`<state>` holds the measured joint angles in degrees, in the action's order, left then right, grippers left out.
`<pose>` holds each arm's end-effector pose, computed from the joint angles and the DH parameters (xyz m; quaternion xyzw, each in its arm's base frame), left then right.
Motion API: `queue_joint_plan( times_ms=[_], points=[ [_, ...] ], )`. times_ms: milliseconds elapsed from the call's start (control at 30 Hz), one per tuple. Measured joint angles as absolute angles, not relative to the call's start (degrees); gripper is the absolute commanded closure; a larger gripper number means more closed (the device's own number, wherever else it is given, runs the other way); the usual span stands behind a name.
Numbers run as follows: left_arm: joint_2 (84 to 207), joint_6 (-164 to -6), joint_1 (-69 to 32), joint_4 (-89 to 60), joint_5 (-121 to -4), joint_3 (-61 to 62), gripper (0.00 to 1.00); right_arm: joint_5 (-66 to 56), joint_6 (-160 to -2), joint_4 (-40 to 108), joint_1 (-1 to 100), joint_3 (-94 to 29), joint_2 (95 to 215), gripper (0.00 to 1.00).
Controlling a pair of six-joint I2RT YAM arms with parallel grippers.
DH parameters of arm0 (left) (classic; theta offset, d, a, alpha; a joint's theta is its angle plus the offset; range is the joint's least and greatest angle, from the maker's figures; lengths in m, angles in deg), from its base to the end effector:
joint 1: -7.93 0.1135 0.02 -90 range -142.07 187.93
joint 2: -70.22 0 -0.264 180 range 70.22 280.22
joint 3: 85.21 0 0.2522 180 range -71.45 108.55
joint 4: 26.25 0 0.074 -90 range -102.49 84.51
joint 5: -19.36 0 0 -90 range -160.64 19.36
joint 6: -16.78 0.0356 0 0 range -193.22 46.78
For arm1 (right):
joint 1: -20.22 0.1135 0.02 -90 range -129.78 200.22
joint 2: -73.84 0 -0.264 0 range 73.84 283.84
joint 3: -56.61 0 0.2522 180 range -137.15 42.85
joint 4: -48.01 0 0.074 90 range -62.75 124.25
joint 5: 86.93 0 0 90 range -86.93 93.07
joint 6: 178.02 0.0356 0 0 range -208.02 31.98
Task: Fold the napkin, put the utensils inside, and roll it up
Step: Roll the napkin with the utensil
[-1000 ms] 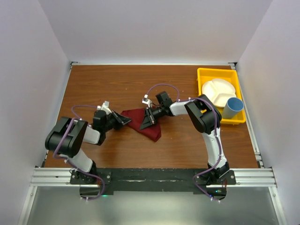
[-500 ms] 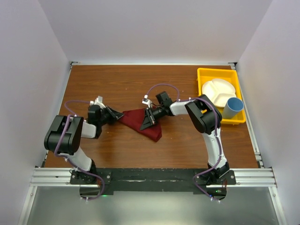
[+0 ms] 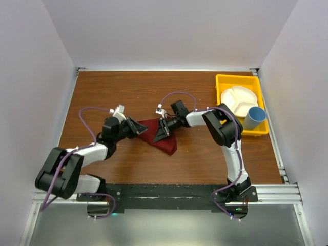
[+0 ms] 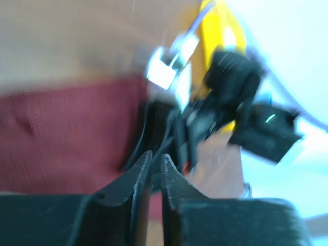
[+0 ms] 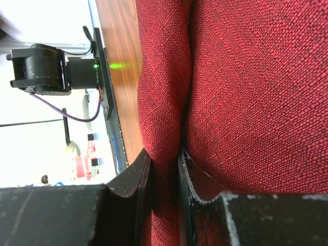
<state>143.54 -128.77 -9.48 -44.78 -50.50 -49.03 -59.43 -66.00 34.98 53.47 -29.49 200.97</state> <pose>0.2321 -0.0856 0.1798 -0.1648 0.7891 -0.4557 0.3775 0.3362 0.2582 0.0852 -0.2389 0.7936 0.5595 0.0048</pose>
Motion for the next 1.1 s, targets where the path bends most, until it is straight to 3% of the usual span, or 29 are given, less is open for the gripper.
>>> queue_joint_plan(
  times_ms=[233, 367, 400, 500, 733, 933, 1033, 1067, 1100],
  points=[
    [156.96, -133.8, -11.73, -52.8, -48.9, -52.77, 0.9, -58.62, -66.2, 34.94, 53.47, -28.59, 200.19, 0.98],
    [161.79, -134.41, -11.81, -58.57, -48.22, -52.77, 0.91, -56.78, -66.55, 34.11, 53.69, -27.91, 198.9, 0.87],
    [162.73, -134.63, -11.86, -59.84, -48.09, -52.77, 0.91, -56.08, -66.81, 33.5, 53.86, -27.87, 198.5, 0.76],
    [164.02, -134.85, -11.9, -61.42, -47.79, -52.75, 0.91, -53.16, -67.95, 30.63, 54.48, -27.91, 196.93, 0.58],
    [165.55, -134.17, -12.1, -60.91, -47.33, -51.87, 0.92, -41.02, -72.21, 16.97, 55.85, -31.02, 191.1, 0.43],
    [166.3, -133.58, -12.08, -61.18, -46.74, -51.44, 0.92, -31.5, -75.33, 8.6, 55.5, -31.48, 184.21, 0.42],
    [166.6, -133.47, -12.08, -61.39, -46.54, -51.39, 0.93, -30.82, -75.27, 9.54, 55.53, -28.87, 178.99, 0.54],
    [166.67, -133.47, -12.08, -61.48, -46.5, -51.39, 0.93, -30.97, -75.14, 10.04, 55.57, -27.69, 177.3, 0.65],
    [166.71, -133.47, -12.08, -61.53, -46.41, -51.37, 0.93, -31.28, -74.87, 10.85, 55.59, -26.38, 175.84, 0.7]
  ],
)
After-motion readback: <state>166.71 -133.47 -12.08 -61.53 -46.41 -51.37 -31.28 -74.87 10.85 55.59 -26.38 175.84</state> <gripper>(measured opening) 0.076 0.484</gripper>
